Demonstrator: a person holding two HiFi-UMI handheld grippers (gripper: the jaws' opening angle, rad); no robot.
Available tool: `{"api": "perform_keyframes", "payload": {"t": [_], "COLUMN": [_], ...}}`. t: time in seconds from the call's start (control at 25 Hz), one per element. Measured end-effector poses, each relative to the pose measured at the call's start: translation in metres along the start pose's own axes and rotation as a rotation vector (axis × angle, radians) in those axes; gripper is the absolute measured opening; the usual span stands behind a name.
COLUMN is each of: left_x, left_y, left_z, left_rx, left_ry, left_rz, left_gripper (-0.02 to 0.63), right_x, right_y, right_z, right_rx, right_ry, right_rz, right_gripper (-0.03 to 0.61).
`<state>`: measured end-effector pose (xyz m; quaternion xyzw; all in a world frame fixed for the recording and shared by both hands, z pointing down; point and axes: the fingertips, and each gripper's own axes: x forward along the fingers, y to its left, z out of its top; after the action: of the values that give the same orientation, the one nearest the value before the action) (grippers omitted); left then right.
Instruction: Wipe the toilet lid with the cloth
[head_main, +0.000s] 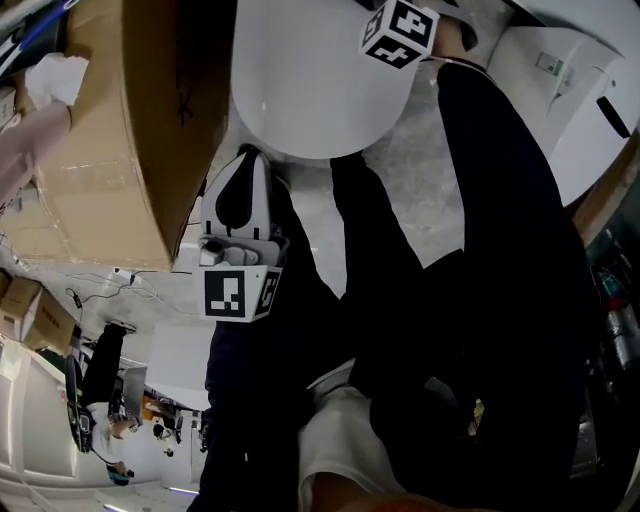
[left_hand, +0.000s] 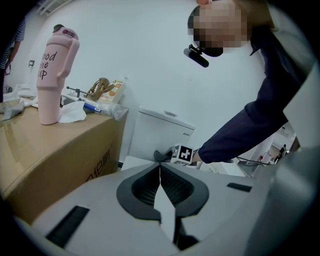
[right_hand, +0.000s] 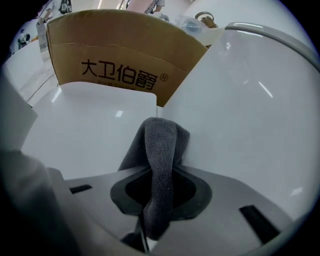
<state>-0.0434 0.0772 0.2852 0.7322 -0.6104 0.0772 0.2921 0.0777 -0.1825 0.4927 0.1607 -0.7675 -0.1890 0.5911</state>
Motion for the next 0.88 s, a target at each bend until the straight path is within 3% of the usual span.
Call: {"api": "perform_keyframes", "payload": {"t": [0.16,0.32,0.52,0.88], "left_x": [0.006,0.007,0.002,-0.015], "left_y": [-0.007,-0.003,0.005,0.009], "left_z": [-0.003,-0.006,-0.002,-0.004], "left_rx": [-0.011,-0.003,-0.006,0.015], "left_ry": [0.002,0.010,0.004,-0.001], "left_rz": [-0.003,0.000,0.012,-0.008], "left_gripper": [0.017,0.017,0.017,0.017], "right_x": [0.013,0.017,0.003,-0.025], "right_y": [0.007,0.014,0.055,0.133], "right_z": [0.003,0.002,0.003,0.011], "right_rx": [-0.065,-0.037,-0.117,-0.114], "right_ry": [0.006,0.023,0.031,0.042], "right_rz": [0.015,0.010,0.086,0.144], "right_gripper": [0.063,0.063,0.063,0.063]}}
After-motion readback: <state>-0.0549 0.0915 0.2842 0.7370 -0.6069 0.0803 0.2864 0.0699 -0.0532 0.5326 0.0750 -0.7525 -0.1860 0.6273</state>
